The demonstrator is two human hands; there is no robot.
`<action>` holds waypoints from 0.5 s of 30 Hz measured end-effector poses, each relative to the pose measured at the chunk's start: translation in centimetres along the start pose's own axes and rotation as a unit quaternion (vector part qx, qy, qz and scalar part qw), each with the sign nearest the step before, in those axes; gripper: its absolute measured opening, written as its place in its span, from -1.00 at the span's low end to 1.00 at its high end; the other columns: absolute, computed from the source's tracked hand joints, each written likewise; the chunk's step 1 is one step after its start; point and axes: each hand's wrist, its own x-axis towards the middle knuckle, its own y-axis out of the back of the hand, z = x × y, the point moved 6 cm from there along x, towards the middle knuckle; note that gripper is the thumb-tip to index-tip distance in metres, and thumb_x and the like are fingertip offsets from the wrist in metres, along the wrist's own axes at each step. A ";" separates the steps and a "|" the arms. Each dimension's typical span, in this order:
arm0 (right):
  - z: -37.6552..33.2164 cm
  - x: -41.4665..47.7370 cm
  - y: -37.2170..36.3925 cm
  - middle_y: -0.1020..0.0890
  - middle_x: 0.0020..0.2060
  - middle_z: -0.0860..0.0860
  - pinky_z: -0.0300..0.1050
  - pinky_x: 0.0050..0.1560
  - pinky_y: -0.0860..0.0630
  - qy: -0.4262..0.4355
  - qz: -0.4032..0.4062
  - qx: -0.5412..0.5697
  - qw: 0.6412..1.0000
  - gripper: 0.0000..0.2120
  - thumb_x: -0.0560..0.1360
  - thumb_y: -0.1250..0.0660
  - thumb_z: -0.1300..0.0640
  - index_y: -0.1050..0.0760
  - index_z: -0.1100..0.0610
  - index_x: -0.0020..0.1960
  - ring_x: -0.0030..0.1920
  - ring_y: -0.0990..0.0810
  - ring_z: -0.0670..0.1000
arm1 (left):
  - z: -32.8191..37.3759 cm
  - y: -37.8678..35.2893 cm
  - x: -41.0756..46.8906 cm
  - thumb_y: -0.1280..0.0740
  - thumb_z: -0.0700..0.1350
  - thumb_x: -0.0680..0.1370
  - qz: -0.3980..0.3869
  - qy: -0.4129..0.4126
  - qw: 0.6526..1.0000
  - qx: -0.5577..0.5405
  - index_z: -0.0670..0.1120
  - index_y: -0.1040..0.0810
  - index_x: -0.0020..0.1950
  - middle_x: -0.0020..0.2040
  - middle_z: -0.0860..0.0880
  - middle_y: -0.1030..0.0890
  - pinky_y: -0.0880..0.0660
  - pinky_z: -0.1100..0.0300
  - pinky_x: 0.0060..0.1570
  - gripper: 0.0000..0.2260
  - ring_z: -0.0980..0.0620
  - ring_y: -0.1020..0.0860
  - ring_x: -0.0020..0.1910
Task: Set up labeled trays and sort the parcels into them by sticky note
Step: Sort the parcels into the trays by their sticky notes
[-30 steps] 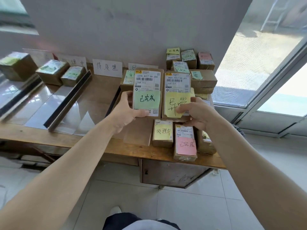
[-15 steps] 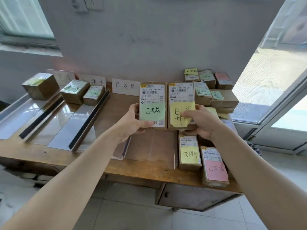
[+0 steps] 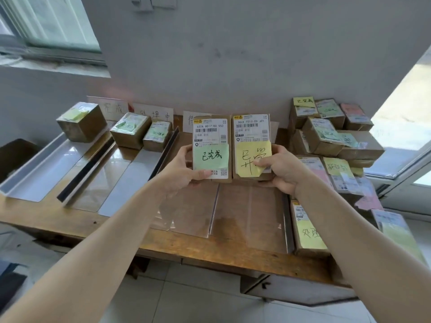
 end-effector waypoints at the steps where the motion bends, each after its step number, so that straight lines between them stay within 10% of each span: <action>1: -0.1 0.4 -0.3 -0.65 -0.06 0.07 0.07 -0.13 -0.54 0.000 -0.001 -0.002 1.000 -0.43 0.49 -0.31 0.36 -0.17 0.11 0.40 -0.02 -0.63 0.10 | -0.2 0.4 0.3 -0.50 -0.28 0.35 0.000 0.006 1.000 0.001 0.03 -0.15 0.46 0.13 -0.11 -0.53 -0.59 -0.05 0.01 -0.20 -0.07 -0.59 0.05; 7: -0.5 3.6 -0.9 -0.62 0.10 0.14 0.22 0.26 -0.43 0.006 0.009 -0.022 1.000 -0.35 0.47 -0.33 0.38 -0.11 0.12 0.45 0.12 -0.59 0.15 | -1.3 1.2 2.0 -0.53 -0.22 0.32 -0.002 0.031 0.999 0.008 0.05 -0.16 0.44 0.10 -0.13 -0.59 -0.58 -0.09 0.02 -0.19 -0.10 -0.62 0.02; 15: -1.5 7.8 -3.4 -0.64 0.02 0.12 0.23 0.10 -0.51 -0.023 -0.033 -0.029 0.999 -0.36 0.47 -0.33 0.38 -0.13 0.07 0.43 0.02 -0.62 0.16 | -0.8 4.0 4.3 -0.51 -0.24 0.34 0.048 0.043 0.998 -0.006 0.03 -0.20 0.40 0.11 -0.15 -0.58 -0.56 -0.13 0.04 -0.26 -0.14 -0.60 0.06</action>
